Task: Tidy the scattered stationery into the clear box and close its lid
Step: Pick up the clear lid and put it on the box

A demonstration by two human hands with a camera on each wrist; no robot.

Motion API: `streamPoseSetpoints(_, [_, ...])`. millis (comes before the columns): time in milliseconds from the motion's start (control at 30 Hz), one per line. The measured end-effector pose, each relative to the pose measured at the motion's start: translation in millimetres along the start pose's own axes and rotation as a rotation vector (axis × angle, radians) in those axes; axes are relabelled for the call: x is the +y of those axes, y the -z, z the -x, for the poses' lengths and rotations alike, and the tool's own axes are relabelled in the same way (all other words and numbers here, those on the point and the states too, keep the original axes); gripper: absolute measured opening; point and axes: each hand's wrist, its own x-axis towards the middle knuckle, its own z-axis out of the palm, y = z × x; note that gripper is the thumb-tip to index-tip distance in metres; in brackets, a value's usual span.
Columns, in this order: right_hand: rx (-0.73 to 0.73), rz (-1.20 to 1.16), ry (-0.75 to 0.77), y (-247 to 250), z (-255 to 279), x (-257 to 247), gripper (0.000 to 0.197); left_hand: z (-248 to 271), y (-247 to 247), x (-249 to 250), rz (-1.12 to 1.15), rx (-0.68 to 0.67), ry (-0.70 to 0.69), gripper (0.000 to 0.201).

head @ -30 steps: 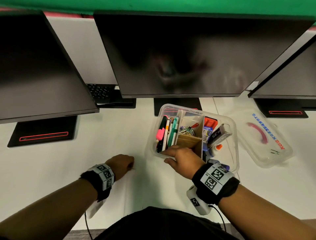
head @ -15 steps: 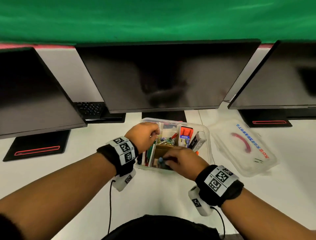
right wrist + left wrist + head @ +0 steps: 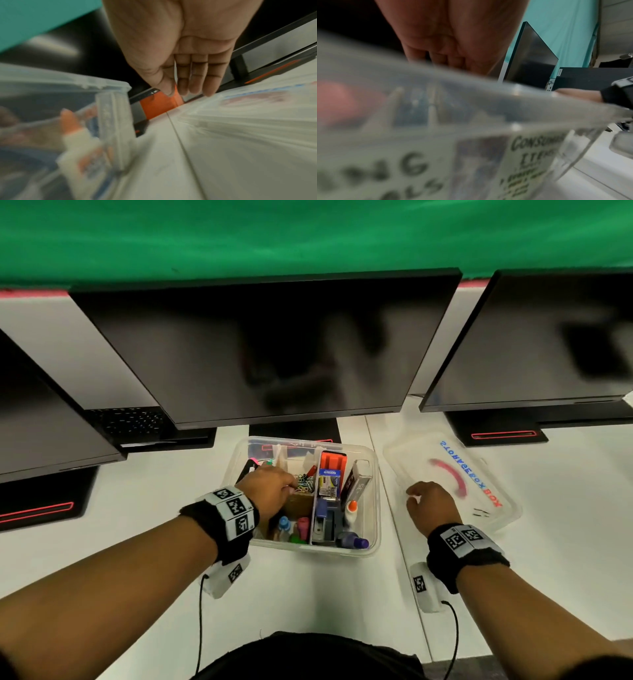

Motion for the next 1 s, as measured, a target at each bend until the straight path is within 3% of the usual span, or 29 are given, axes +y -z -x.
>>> streamPoseSetpoints(100, [-0.125,0.223,-0.108,-9,-6,23,0.041,17,1,-9,-0.005,-0.016,-0.054,0.036])
streamPoseSetpoints(233, [-0.205,0.357,-0.202,-20,-8,40,0.054,44,-3,-35,-0.012,0.013,0.003,0.047])
streamPoseSetpoints(367, [-0.175,0.305,-0.203,-25,-12,43,0.047,51,-14,-49,-0.114,0.015,-0.035,0.051])
streamPoseSetpoints(500, [-0.178,0.400,-0.142,-24,-10,35,0.030,51,-17,-47,-0.174,0.073,-0.077,0.069])
streamPoseSetpoints(567, [-0.170,0.434,-0.130,-19,-6,25,0.026,51,-19,-48,-0.182,0.083,-0.087,0.068])
streamPoseSetpoints(733, [0.031,0.392,-0.025,23,6,-22,0.029,51,-26,-53,-0.176,0.113,-0.060,0.060])
streamPoseSetpoints(833, [0.181,0.259,0.102,64,17,-51,0.038,56,-27,-50,-0.128,0.109,-0.049,0.067])
streamPoseSetpoints(1000, [0.360,0.223,0.403,121,52,-98,0.035,60,-11,-38,0.197,0.132,0.090,0.056])
